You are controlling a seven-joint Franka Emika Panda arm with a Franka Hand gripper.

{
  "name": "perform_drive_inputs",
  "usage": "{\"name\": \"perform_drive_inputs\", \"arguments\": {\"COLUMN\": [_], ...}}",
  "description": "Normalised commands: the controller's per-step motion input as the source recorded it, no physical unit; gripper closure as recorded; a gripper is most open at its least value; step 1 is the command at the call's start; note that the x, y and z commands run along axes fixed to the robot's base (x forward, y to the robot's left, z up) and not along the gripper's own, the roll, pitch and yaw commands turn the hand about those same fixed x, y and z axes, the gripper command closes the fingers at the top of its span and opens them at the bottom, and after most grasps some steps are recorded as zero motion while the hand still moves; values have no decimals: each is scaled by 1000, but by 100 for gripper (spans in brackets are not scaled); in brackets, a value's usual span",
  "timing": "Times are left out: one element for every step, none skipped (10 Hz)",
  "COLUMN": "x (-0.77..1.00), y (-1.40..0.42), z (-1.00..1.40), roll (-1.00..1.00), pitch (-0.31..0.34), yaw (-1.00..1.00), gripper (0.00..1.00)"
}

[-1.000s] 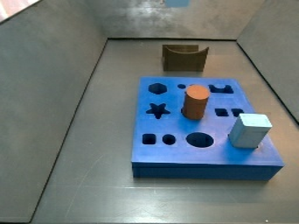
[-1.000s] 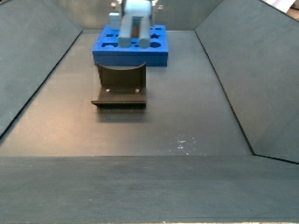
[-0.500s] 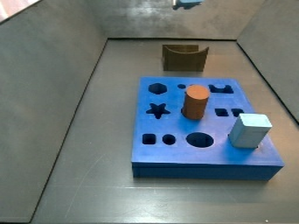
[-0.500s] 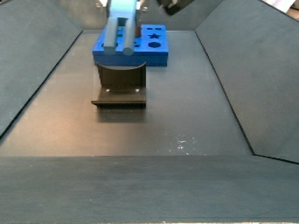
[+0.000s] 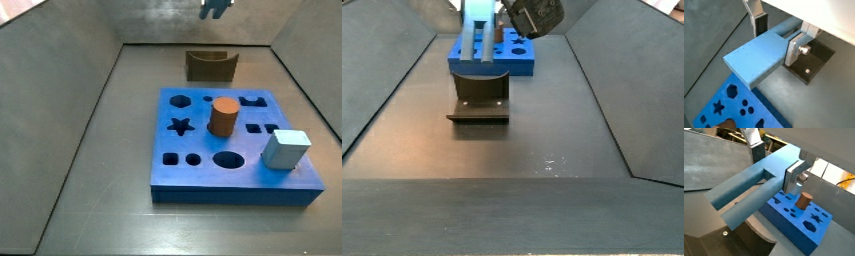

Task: Pick up the square-circle object. Move up. Rotate the square-circle object. Place the square-circle object on the fixture. Regrasp the square-circle object. Move to above the board. Insert the square-circle object.
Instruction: Place the square-circle object on the fixture.

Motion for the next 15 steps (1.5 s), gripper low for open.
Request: {"name": "perform_drive_inputs", "arguments": {"x": [128,127,147,154,162,166,179,185,158,130,95,95,88,94,101], "y": [132,134,136,137,138,141,135,133,115,92,146,146,171,174,181], "z": [-1000,-1000,-1000,-1000,-1000,-1000,-1000,-1000,-817,-609,-491,-491,-479,-466,-439], "roll": [-1000,-1000,-938,-835,-626,-458,-270,-222,-180,-171,-112,-112,-105,-107,-104], "pitch": [266,258,292,286,235,186,117,84,23,-8,-55,-55,-64,-68,-75], "yaw": [40,41,-67,-109,-176,-211,-232,-233,-220,-198,-155,-155,-146,-145,-103], "gripper": [100,100,100,100,100,100,100,100,100,100,100,100,100,100,100]}}
